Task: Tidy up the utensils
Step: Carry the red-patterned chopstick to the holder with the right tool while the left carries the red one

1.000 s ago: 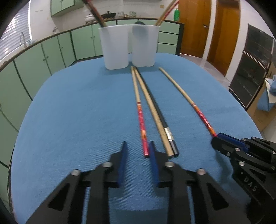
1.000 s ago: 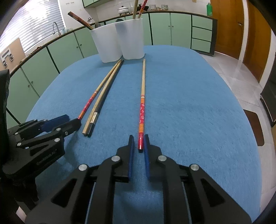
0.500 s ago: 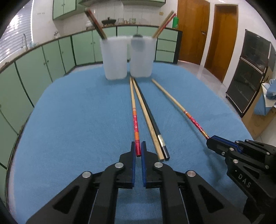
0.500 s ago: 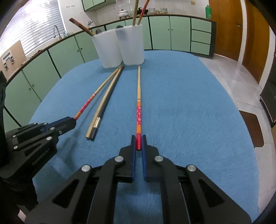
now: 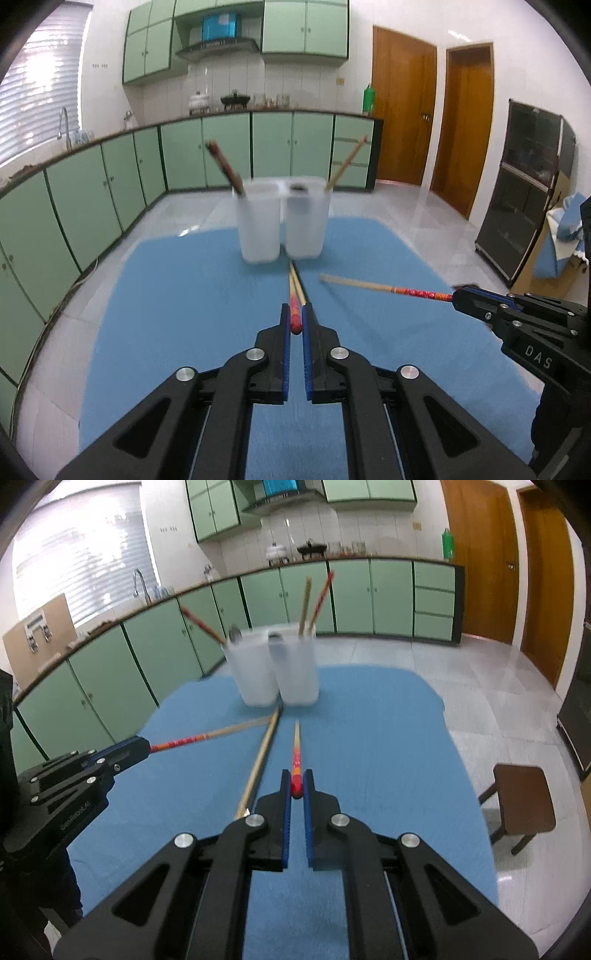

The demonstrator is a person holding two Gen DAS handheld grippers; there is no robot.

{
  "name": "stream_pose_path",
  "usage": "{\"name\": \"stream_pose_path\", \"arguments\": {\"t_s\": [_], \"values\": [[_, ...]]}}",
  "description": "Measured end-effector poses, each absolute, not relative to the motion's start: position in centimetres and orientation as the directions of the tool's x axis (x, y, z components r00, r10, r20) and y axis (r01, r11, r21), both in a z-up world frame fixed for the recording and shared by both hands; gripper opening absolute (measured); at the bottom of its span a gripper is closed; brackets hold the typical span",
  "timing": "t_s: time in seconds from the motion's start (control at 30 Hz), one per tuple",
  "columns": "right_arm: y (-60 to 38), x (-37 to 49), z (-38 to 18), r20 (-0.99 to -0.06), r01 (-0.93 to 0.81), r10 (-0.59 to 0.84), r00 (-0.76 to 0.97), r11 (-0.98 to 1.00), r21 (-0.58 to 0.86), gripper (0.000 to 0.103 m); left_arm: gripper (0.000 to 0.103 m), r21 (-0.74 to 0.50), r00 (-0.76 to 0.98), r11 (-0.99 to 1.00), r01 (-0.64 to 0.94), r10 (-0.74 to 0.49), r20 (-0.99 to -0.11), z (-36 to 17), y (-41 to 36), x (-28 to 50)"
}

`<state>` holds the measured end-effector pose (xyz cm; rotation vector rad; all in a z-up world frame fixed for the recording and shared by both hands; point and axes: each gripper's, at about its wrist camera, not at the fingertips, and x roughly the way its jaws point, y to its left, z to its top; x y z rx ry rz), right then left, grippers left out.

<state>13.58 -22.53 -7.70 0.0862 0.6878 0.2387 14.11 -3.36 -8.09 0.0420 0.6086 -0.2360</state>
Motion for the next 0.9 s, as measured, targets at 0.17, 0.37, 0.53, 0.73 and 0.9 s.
{"name": "stream_pose_path", "arguments": {"t_s": [0.17,0.37,0.53,0.73,0.9], "values": [[-23.3,14.2,-4.1,-0.560,-0.214,0.275,0.782,0.961,0.173,0.005,0.006,-0.041,0.826,0.967,0.252,-0.237,-0.512,-4.7,-3.1,14.3],[-23.5,15.8,0.2,-0.499,-0.255,0.299,0.814,0.954,0.156,0.005,0.006,-0.053,0.844,0.957,0.285,-0.277,-0.460,-1.5,-3.0,15.2],[-23.3,17.6,2.5,-0.492,-0.293,0.325,0.808,0.945,0.143,0.005,0.006,-0.066,0.841,0.946,0.317,-0.312,-0.441,0.3,-3.0,16.1],[-22.9,19.2,5.0,-0.467,-0.320,0.344,0.814,0.938,0.134,0.005,0.006,-0.074,0.840,0.935,0.345,-0.344,-0.419,2.0,-3.1,16.6],[-22.8,21.2,8.1,-0.419,-0.325,0.340,0.842,0.939,0.108,0.005,0.006,-0.054,0.864,0.933,0.356,-0.351,-0.362,4.8,-3.1,17.9]]}}
